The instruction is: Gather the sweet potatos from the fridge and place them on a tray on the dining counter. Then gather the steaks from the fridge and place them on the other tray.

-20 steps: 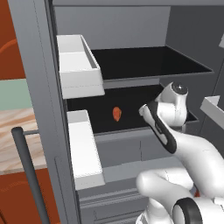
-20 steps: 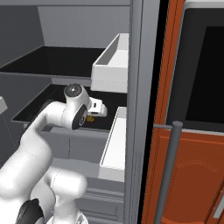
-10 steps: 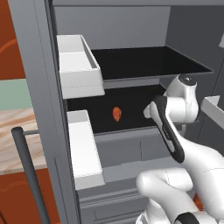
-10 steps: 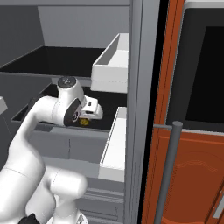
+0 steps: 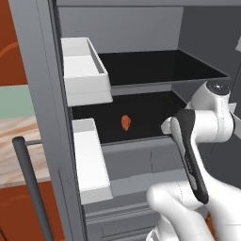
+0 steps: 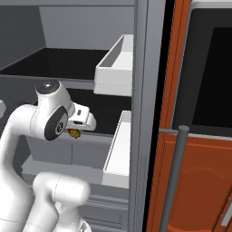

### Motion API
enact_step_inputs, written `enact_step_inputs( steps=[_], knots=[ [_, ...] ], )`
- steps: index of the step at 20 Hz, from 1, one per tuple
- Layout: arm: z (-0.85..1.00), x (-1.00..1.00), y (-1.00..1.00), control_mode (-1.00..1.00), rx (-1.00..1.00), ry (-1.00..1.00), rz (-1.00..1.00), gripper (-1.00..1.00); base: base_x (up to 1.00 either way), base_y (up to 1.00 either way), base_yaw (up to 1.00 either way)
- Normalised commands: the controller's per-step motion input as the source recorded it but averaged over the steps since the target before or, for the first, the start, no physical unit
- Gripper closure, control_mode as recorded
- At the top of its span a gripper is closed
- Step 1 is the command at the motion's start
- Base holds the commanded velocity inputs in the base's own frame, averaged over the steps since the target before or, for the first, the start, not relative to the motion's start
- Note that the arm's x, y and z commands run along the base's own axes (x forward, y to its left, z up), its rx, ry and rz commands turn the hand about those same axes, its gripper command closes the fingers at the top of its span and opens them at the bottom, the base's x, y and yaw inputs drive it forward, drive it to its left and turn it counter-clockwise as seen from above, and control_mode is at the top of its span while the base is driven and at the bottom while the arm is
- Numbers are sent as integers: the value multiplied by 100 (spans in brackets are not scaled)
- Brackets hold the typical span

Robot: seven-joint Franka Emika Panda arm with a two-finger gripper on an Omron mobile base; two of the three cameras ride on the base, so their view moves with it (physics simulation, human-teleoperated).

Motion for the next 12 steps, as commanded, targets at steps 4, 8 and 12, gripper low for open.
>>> enact_step_inputs(
  steps=[4,8,12],
  knots=[
    [51,-49,45,-100,-4,2,-5,100,0,0,0],
    [41,-50,0,-100,0,1,0,100,0,0,0],
    [32,-48,0,-100,0,4,0,100,0,0,0]
  ],
)
